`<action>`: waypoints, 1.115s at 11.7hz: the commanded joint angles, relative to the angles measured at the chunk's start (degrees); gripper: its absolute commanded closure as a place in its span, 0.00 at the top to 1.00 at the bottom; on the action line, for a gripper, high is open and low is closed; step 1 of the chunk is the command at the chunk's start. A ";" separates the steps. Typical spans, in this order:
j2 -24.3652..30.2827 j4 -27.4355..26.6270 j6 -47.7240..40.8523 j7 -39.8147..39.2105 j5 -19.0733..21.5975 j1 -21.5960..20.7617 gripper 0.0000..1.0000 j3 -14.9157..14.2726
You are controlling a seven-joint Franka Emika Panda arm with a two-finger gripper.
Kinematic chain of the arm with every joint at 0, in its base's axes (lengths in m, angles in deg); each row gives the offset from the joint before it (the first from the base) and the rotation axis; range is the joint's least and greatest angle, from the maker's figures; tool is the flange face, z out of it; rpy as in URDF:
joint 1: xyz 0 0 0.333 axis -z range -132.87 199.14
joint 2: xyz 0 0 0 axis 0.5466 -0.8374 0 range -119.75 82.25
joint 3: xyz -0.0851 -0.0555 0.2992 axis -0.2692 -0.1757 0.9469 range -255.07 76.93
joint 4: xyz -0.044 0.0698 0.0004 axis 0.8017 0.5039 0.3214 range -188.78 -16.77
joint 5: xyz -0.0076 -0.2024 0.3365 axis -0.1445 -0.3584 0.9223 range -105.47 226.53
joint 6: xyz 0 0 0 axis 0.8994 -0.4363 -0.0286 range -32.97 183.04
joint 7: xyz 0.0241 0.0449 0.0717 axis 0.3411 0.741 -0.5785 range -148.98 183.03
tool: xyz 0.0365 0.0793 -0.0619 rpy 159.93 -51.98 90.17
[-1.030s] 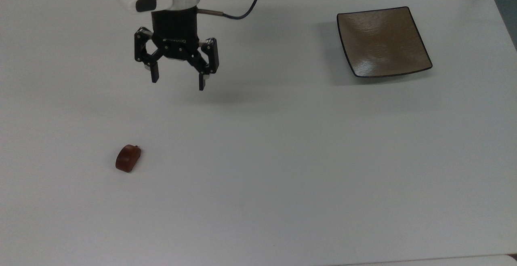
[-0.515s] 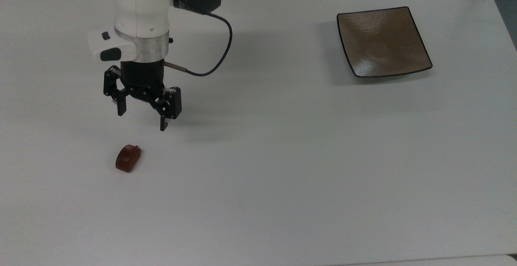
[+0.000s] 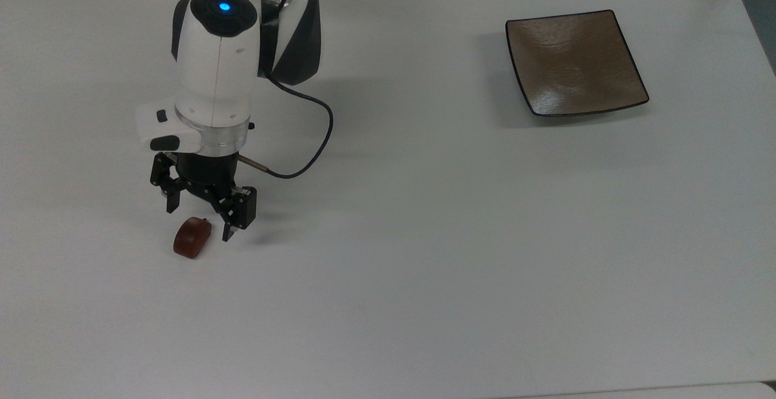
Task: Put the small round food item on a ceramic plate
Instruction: 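Close the gripper around the reddish-brown food item and lift it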
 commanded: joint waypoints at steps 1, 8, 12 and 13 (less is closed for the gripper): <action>-4.96 5.83 0.70 1.50 -1.70 0.28 1.00 -0.59; -8.40 6.73 0.62 1.50 -7.41 0.28 0.34 -0.42; -8.40 6.64 0.62 1.42 -9.87 0.28 0.03 -0.42; -8.40 6.64 0.62 1.42 -9.88 0.45 0.03 -0.42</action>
